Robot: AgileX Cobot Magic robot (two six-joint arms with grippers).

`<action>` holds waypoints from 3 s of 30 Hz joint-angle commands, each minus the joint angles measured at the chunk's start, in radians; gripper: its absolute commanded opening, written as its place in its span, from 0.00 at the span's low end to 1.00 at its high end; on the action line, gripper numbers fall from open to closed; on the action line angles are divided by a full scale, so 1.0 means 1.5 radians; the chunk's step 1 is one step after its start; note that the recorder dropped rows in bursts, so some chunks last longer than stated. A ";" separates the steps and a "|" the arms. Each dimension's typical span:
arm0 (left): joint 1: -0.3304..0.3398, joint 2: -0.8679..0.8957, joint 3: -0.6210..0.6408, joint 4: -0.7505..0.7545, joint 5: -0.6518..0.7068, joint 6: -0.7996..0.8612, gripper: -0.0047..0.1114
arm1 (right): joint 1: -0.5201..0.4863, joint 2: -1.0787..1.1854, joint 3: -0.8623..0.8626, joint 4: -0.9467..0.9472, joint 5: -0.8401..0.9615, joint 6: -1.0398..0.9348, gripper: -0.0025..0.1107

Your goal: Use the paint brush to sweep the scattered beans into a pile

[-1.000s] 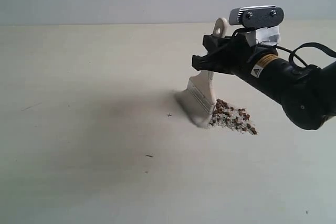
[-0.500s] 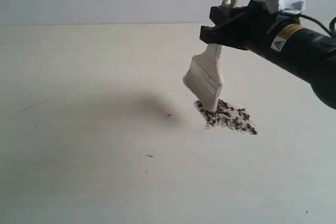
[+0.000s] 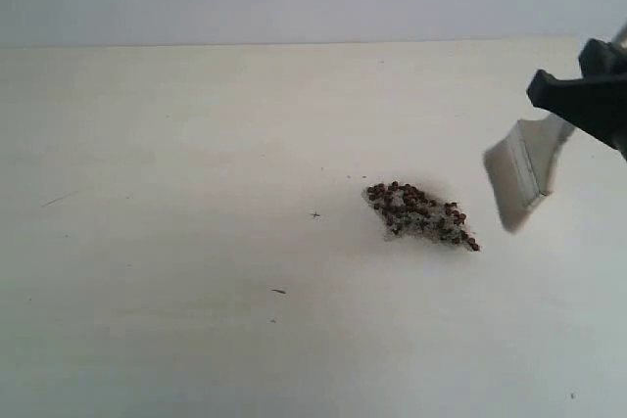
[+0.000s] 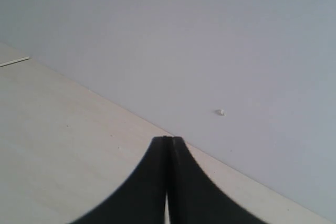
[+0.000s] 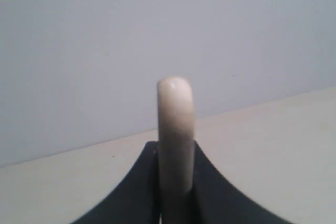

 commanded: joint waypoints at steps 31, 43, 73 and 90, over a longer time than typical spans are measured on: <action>0.001 -0.005 0.002 0.005 0.001 0.001 0.04 | -0.002 0.179 0.020 -0.090 -0.110 0.227 0.02; 0.001 -0.005 0.002 0.005 0.001 0.001 0.04 | -0.002 0.179 -0.011 -0.068 -0.094 0.283 0.02; 0.001 -0.005 0.002 0.005 0.001 0.001 0.04 | 0.086 0.242 -0.167 -0.139 -0.062 0.328 0.02; 0.001 -0.005 0.002 0.005 0.001 0.001 0.04 | 0.172 0.317 -0.198 0.102 -0.093 0.089 0.02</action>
